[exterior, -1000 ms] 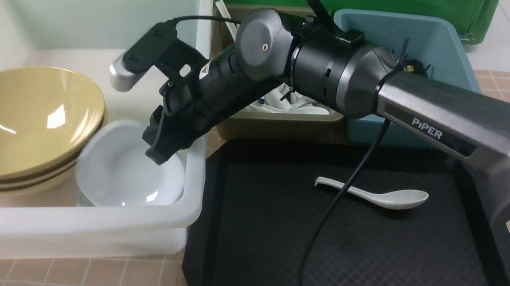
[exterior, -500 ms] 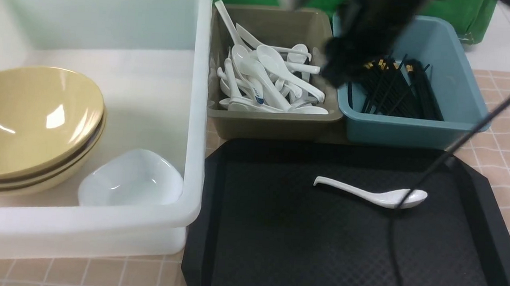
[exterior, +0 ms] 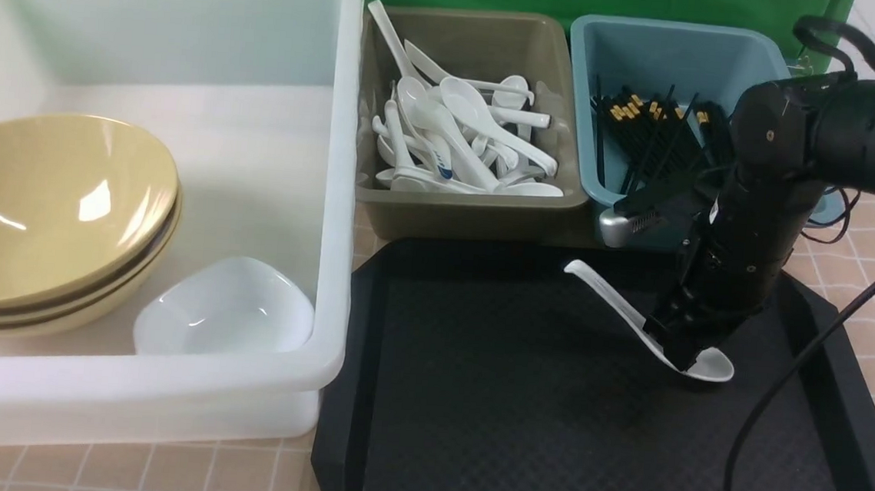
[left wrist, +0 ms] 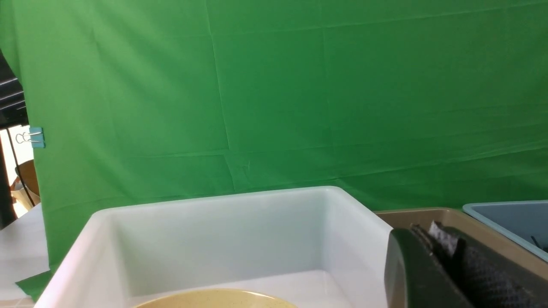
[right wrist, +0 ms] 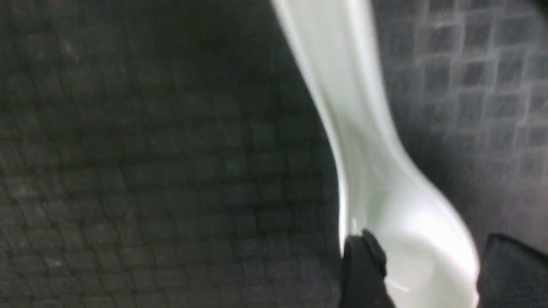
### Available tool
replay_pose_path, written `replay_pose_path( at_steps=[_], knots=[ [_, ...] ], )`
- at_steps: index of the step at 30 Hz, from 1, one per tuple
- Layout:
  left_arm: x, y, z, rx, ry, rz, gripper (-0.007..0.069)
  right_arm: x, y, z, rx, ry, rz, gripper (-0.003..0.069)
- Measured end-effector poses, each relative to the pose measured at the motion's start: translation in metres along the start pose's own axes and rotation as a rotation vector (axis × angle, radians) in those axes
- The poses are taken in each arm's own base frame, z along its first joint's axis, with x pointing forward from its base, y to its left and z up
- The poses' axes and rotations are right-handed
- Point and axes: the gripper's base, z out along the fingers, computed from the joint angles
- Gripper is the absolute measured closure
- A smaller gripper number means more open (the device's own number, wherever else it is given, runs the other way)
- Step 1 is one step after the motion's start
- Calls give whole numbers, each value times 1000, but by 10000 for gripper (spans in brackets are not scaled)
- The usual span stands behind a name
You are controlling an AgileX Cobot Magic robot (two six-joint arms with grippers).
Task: On brown table put chopsticks spoon bowls plates into blue grey white boxes.
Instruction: 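Reach down and grasp the white spoon resting in the bowl with the right gripper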
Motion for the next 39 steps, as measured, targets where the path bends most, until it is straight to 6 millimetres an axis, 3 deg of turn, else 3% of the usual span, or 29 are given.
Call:
replay_pose_path(
  at_steps=[4, 9, 11, 12, 18, 21, 26, 31, 34, 39],
  knots=[
    [2, 0, 0, -1, 2, 0, 623, -2, 0, 1, -23, -8, -7, 294],
    [1, 0, 0, -2, -1, -2, 623, -4, 9, 6, -99, -26, -13, 552],
    [1, 0, 0, -2, -1, -2, 623, -3, 12, 1, -104, -40, -26, 614],
    [1, 0, 0, -2, -1, -2, 623, -3, 12, 1, -104, -40, -26, 616],
    [1, 0, 0, -5, -7, -1, 623, 7, 16, -46, -68, -146, -75, 622],
    [1, 0, 0, -5, -7, -1, 623, 9, 17, -54, -55, -162, -91, 620],
    [1, 0, 0, -5, -7, -1, 623, 6, 12, -48, -20, -162, -97, 578],
    [3, 0, 0, -6, -5, -1, 623, 3, -4, -37, 25, -177, 1, 412],
    [4, 0, 0, -7, -4, -1, 623, -1, -18, -31, 42, -229, 148, 253],
    [3, 1, 0, -10, -12, -1, 623, -4, -24, -17, 27, -212, 257, 146]
  ],
)
